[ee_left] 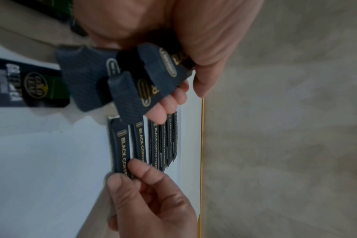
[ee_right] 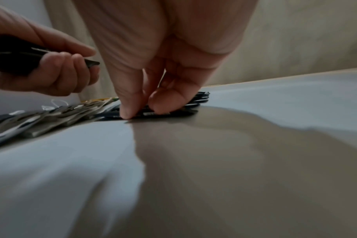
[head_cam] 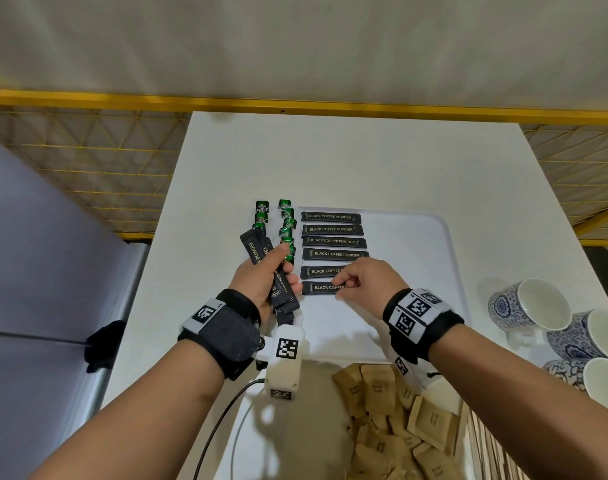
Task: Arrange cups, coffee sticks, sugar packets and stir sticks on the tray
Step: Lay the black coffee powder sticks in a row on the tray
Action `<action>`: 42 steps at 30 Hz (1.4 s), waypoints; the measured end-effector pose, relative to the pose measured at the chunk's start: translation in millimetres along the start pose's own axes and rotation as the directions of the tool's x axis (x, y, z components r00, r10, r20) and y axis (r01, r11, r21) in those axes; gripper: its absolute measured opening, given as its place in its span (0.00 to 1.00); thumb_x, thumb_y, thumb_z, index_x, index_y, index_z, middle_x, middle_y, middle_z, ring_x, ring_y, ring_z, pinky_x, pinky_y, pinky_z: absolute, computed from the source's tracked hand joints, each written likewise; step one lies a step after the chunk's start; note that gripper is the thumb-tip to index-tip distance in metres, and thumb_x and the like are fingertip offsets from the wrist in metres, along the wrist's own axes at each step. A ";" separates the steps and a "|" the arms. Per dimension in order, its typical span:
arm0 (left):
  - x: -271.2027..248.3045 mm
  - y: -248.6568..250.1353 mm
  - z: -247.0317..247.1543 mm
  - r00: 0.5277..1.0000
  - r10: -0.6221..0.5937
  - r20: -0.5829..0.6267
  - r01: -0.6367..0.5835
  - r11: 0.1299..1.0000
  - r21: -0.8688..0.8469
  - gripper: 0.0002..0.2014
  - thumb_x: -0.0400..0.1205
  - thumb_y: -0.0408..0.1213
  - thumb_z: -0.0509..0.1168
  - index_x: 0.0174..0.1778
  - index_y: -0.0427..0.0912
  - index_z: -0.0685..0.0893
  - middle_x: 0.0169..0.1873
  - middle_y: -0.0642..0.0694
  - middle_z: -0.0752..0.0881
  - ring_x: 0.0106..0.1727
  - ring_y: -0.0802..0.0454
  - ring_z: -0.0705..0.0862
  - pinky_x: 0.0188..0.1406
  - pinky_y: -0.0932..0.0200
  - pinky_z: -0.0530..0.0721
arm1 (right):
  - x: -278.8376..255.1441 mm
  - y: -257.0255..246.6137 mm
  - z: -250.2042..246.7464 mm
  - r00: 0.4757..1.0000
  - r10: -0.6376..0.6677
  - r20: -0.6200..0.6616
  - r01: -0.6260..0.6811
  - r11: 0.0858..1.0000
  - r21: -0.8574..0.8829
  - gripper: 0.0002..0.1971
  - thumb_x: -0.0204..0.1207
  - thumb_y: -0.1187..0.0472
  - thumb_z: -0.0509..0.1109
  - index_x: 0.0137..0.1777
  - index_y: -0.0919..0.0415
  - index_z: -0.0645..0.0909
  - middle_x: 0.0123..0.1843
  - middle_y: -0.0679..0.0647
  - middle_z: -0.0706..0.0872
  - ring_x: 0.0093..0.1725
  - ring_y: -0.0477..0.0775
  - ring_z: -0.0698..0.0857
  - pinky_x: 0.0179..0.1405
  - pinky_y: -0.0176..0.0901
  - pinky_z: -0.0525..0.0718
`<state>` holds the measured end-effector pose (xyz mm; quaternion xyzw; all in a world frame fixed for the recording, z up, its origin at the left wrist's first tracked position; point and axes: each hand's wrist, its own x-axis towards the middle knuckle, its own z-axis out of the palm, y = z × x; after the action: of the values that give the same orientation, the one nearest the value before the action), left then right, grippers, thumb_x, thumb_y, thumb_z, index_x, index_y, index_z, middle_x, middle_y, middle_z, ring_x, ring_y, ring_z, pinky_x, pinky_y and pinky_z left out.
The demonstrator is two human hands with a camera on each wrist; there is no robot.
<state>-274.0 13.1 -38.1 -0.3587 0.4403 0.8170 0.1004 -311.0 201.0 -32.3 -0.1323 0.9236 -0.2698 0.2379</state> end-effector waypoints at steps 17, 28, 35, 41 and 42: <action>0.6 0.4 2.1 1.000 -0.012 0.004 0.012 1.000 -0.006 0.08 0.80 0.38 0.69 0.40 0.39 0.79 0.25 0.45 0.79 0.25 0.48 0.77 0.27 0.56 0.82 | 9.4 4.1 -1.3 0.991 0.025 -0.133 -0.005 0.989 0.150 0.08 0.75 0.61 0.72 0.51 0.50 0.87 0.37 0.42 0.80 0.37 0.43 0.80 0.42 0.30 0.76; -4.1 7.0 5.0 0.995 -0.088 0.055 0.091 0.995 -0.052 0.06 0.82 0.34 0.55 0.50 0.38 0.76 0.30 0.41 0.79 0.28 0.45 0.79 0.29 0.51 0.85 | 27.7 29.4 -19.7 0.920 0.324 -0.220 -0.230 0.902 0.366 0.25 0.76 0.72 0.59 0.73 0.56 0.67 0.48 0.51 0.83 0.48 0.51 0.80 0.49 0.38 0.72; -10.7 2.9 11.1 0.991 -0.076 0.112 0.074 0.997 0.027 0.11 0.86 0.32 0.54 0.60 0.37 0.78 0.43 0.37 0.89 0.39 0.42 0.88 0.42 0.44 0.90 | 24.7 32.5 -17.5 0.906 0.329 -0.268 -0.207 0.893 0.399 0.23 0.76 0.70 0.59 0.71 0.55 0.70 0.50 0.53 0.84 0.50 0.54 0.84 0.51 0.41 0.77; -15.1 -2.5 12.5 0.980 -0.075 0.184 0.047 0.987 0.151 0.09 0.84 0.30 0.61 0.59 0.34 0.81 0.42 0.39 0.91 0.37 0.47 0.90 0.34 0.53 0.90 | 3.8 -4.3 -11.2 0.975 0.147 -0.166 -0.036 0.843 0.537 0.08 0.78 0.57 0.68 0.55 0.44 0.81 0.42 0.48 0.85 0.45 0.54 0.87 0.50 0.47 0.87; -17.1 -3.0 13.2 0.975 -0.087 0.204 0.050 0.982 0.180 0.09 0.83 0.30 0.62 0.57 0.35 0.82 0.42 0.39 0.91 0.36 0.47 0.90 0.33 0.54 0.90 | 0.7 -12.2 -9.6 0.988 0.124 -0.097 -0.045 0.813 0.580 0.08 0.78 0.55 0.69 0.56 0.46 0.81 0.44 0.50 0.85 0.45 0.54 0.87 0.48 0.47 0.88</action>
<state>-266.8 28.0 -23.8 -0.2749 0.4841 0.8049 0.2055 -315.0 194.9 -18.6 0.0049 0.8173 -0.5335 0.2176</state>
